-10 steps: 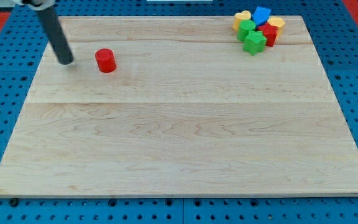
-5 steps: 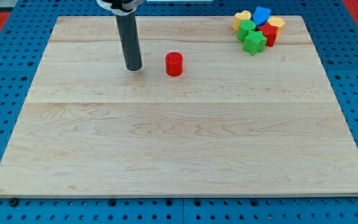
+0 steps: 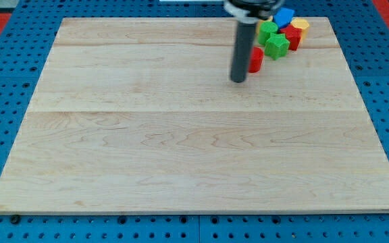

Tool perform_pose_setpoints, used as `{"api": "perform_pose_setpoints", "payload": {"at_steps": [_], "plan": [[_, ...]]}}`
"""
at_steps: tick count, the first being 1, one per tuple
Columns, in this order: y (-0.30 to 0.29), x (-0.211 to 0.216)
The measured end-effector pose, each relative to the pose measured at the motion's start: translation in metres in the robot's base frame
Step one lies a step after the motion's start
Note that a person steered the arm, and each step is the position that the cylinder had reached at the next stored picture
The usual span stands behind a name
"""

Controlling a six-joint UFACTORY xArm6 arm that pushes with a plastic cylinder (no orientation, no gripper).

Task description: Drag the red circle into group of blocks at top rigtht side of board

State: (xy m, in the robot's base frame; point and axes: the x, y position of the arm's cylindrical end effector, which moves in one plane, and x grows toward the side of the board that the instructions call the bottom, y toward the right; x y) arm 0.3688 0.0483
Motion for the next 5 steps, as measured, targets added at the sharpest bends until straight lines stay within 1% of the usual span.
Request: {"api": "perform_pose_setpoints", "payload": {"at_steps": [1,2,3,5], "plan": [[-0.063,-0.003],[-0.067,-0.027],[-0.039,-0.056],[0.056,-0.058]]}}
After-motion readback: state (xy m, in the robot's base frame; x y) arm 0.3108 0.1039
